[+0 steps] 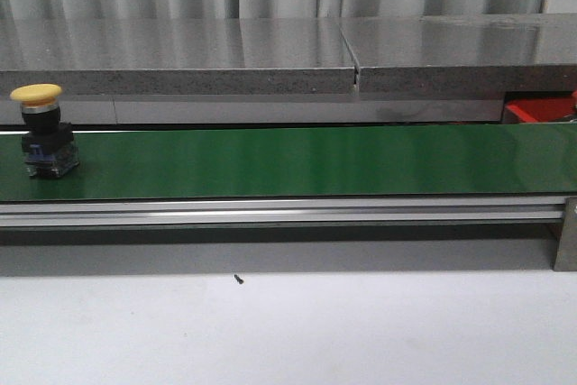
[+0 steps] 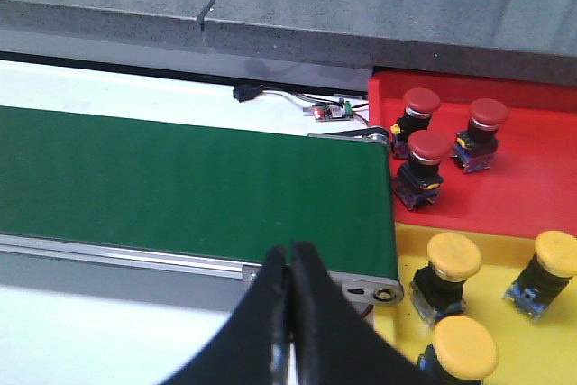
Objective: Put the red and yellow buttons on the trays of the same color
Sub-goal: 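Set the red button on the green belt and release it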
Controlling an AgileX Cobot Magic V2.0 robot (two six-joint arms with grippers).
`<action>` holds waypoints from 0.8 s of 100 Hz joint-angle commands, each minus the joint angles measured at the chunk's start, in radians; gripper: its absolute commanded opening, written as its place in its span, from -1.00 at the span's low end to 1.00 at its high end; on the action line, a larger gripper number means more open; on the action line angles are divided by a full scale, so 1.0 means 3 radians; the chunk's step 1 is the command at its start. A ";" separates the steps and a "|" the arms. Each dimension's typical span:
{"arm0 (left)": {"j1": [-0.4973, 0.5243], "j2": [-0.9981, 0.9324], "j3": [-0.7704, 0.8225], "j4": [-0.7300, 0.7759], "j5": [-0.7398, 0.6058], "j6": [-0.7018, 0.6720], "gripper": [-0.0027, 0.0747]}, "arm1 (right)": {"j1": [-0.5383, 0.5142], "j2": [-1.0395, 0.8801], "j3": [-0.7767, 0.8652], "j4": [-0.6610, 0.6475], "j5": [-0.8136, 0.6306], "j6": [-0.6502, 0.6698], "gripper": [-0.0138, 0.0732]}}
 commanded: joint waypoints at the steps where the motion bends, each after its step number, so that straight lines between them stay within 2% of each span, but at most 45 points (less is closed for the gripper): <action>1: -0.0112 -0.0262 -0.0082 -0.0080 -0.0143 0.0155 -0.08 | 0.0004 0.0021 -0.0089 0.0041 -0.0265 -0.0019 -0.95; 11: -0.0258 -0.0401 -0.0082 -0.0058 -0.0143 0.0226 -0.86 | 0.0004 0.0021 -0.0089 0.0041 -0.0265 -0.0019 -0.95; 14: -0.0301 -0.0439 -0.0082 -0.0017 -0.0149 0.0226 -0.97 | 0.0004 0.0021 -0.0089 0.0041 -0.0265 -0.0019 -0.95; 53: -0.1065 -0.0831 0.0062 0.0340 -0.0291 0.0232 -0.98 | 0.0004 0.0021 -0.0089 0.0041 -0.0265 -0.0019 -0.95; 80: -0.1329 -0.1175 0.0329 0.0352 -0.0342 0.0232 -0.98 | 0.0004 0.0021 -0.0089 0.0041 -0.0265 -0.0019 -0.95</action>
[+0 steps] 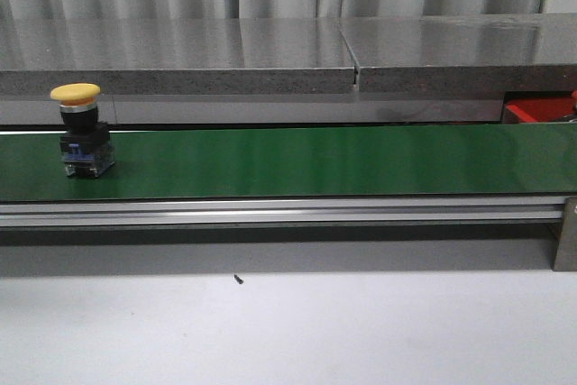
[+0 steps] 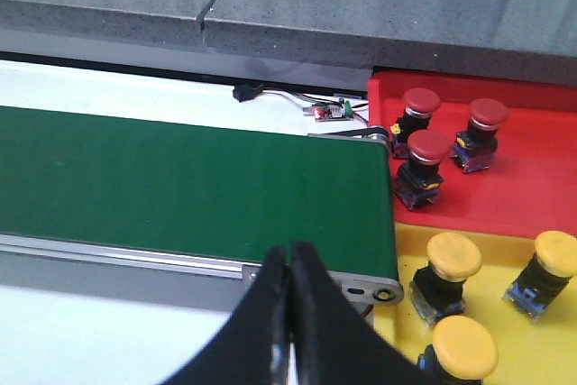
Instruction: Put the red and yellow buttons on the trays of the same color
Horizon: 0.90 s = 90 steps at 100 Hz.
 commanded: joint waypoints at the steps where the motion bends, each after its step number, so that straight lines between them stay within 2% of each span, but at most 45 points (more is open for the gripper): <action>1: -0.0090 -0.0224 0.0002 -0.0022 -0.0235 -0.0002 -0.98 | 0.0004 0.0021 -0.0089 0.0041 -0.0265 -0.0019 -0.95; 41: -0.0419 -0.0990 0.0437 -0.0020 -0.0328 -0.0002 -0.98 | 0.0004 0.0021 -0.0089 0.0041 -0.0265 -0.0019 -0.95; 90: -0.0421 -0.1465 0.0737 -0.0041 -0.0377 -0.0002 -0.98 | 0.0004 0.0021 -0.0089 0.0041 -0.0265 -0.0019 -0.95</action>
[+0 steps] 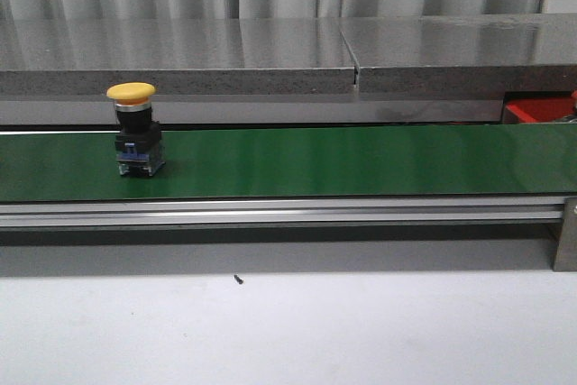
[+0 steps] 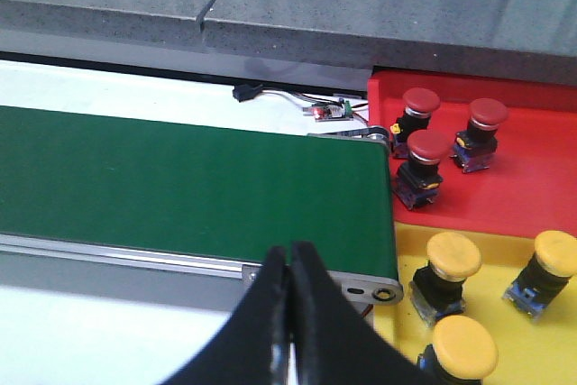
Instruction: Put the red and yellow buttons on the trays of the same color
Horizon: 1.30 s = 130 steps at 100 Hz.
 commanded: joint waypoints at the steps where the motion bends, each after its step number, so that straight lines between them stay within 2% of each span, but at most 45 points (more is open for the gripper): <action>1: -0.0022 -0.0044 -0.0084 -0.0054 -0.0252 -0.0002 -0.98 | 0.0004 0.0021 -0.0089 0.0041 -0.0265 -0.0019 -0.95; 86: -0.0022 0.0340 -0.0077 -0.0070 -0.0142 -0.0002 -0.98 | 0.0004 0.0021 -0.0089 0.0040 -0.0322 -0.0019 -0.95; 100: -0.0022 0.0352 -0.0054 -0.0124 -0.0387 -0.0002 -0.98 | 0.0004 0.0021 -0.0089 0.0040 -0.0397 -0.0019 -0.95; 130: -0.0022 0.0352 -0.0061 -0.0124 -0.0306 -0.0002 -0.98 | 0.0004 0.0035 -0.0112 0.0092 -0.0341 -0.0027 -0.95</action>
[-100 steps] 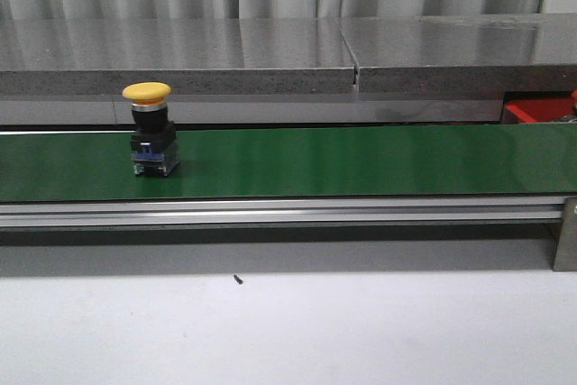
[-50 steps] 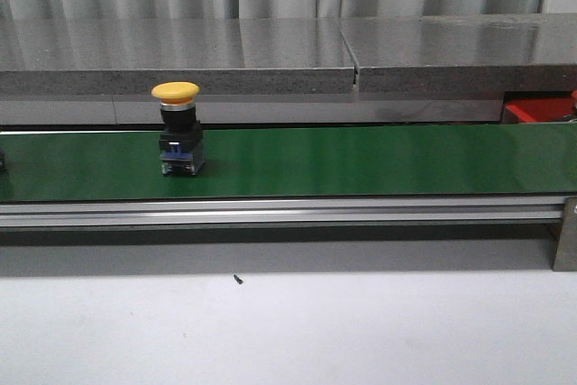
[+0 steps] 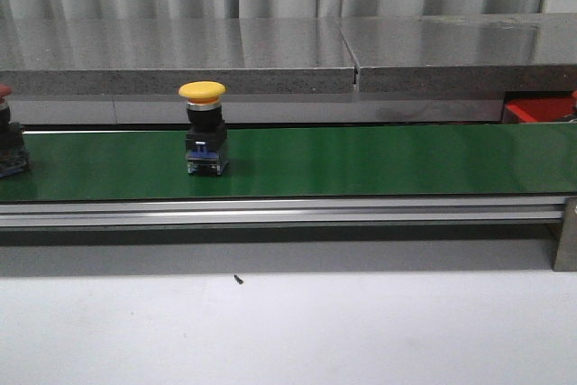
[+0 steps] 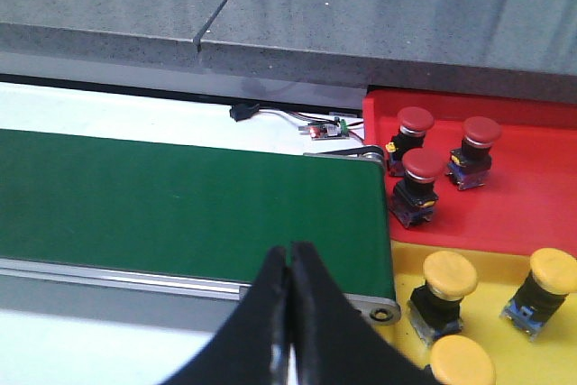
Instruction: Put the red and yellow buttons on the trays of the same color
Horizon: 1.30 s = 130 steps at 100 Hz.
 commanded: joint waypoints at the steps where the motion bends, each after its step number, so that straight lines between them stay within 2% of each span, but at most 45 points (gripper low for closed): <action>1: -0.0022 -0.0024 -0.0097 -0.0073 -0.0179 -0.0002 -0.98 | 0.0004 0.0049 -0.0122 0.0058 -0.0199 -0.0027 -0.95; 21: -0.0022 -0.0024 -0.0097 -0.0073 -0.0150 -0.0002 -0.98 | 0.0004 0.0474 -0.0421 0.0058 0.0248 -0.0049 -0.95; 47: -0.0022 -0.0024 -0.0097 -0.0073 -0.0156 -0.0002 -0.98 | 0.0056 0.1425 -0.1009 0.0122 0.0785 -0.0240 -0.95; 65: -0.0022 -0.0024 -0.0097 -0.0073 -0.0156 -0.0002 -0.98 | 0.0241 0.1967 -0.1315 0.0239 0.0832 -0.0269 -0.95; 104: -0.0022 -0.0024 -0.0097 -0.0067 -0.0252 -0.0002 -0.98 | 0.0942 0.2925 -0.2115 0.0239 0.0816 -0.0387 -0.92; 109: -0.0022 -0.0024 -0.0097 -0.0067 -0.0252 -0.0002 -0.98 | 0.1022 0.3030 -0.2235 0.0239 0.0855 -0.0387 -0.86; 116: -0.0022 -0.0024 -0.0097 -0.0067 -0.0246 -0.0002 -0.98 | 0.1114 0.3174 -0.2398 0.0239 0.0915 -0.0387 -0.67; 123: -0.0022 -0.0024 -0.0097 -0.0067 -0.0246 -0.0002 -0.98 | 0.1178 0.3315 -0.2554 0.0239 0.1004 -0.0387 -0.34; 130: -0.0022 -0.0024 -0.0097 -0.0067 -0.0260 -0.0002 -0.98 | 0.1231 0.3442 -0.2683 0.0241 0.1050 -0.0387 0.08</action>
